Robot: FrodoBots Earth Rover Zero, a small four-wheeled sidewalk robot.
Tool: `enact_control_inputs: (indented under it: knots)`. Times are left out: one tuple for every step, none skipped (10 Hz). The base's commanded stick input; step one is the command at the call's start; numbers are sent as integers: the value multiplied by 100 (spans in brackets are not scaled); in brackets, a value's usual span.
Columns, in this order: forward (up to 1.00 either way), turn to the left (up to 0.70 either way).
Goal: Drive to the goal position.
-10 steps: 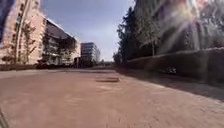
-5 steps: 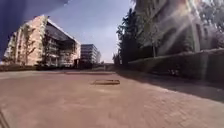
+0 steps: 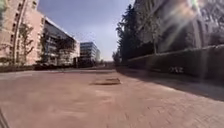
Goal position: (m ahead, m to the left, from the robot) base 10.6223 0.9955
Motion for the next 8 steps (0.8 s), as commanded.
enact_control_inputs:
  knots:
    - [39,0]
    - [26,0]
    - [0,0]
    - [0,0]
    - [0,0]
    - [0,0]
    - [0,0]
    - [0,0]
